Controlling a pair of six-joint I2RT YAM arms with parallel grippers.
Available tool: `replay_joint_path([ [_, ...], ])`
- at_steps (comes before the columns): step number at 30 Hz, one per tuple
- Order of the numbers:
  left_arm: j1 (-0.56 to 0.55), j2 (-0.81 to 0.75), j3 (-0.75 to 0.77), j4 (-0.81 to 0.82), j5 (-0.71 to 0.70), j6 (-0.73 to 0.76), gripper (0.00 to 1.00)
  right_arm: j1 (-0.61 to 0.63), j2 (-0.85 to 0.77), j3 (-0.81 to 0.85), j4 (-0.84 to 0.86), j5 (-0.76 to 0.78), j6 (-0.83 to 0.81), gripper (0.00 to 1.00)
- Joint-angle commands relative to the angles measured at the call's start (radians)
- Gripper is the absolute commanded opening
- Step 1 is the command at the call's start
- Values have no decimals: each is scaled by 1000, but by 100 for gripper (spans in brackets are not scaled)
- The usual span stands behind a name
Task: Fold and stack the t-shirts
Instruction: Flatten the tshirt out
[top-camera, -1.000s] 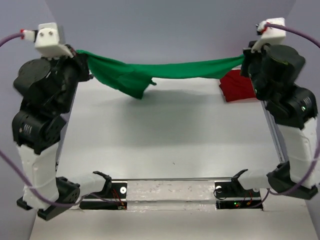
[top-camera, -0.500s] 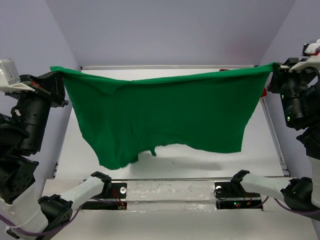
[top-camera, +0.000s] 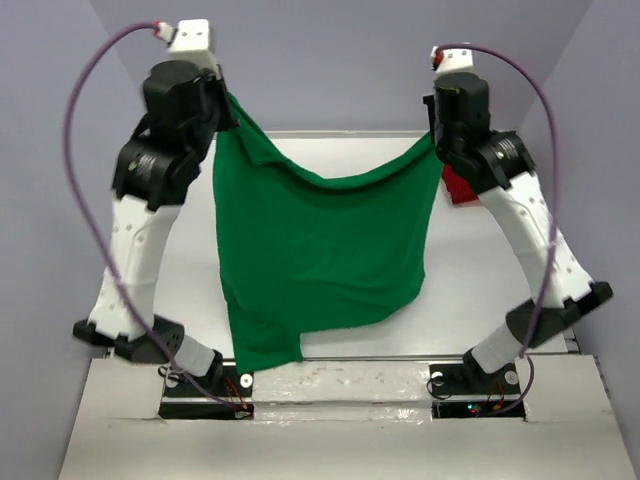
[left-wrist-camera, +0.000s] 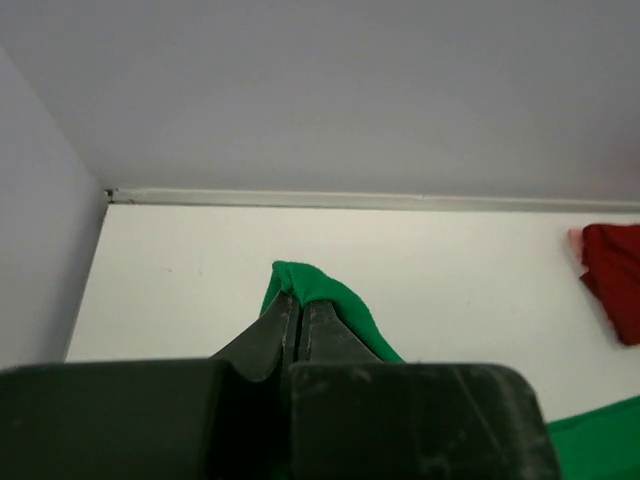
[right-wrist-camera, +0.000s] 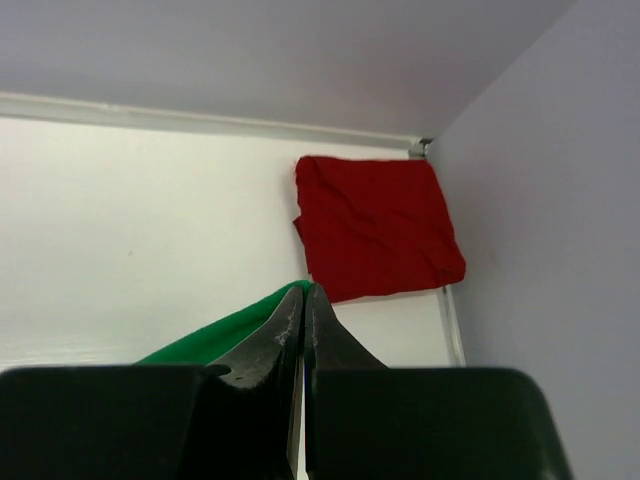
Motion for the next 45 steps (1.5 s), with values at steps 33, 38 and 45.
replay_joint_path([
  [33,249,783,25,394,307,-14,0,-363,886,477,15,-405,45,0],
  [38,249,774,31,407,372,-27,0,-382,902,514,38,-391,41,0],
  [45,249,723,-10,469,385,-44,0,-382,869,512,176,-392,24,0],
])
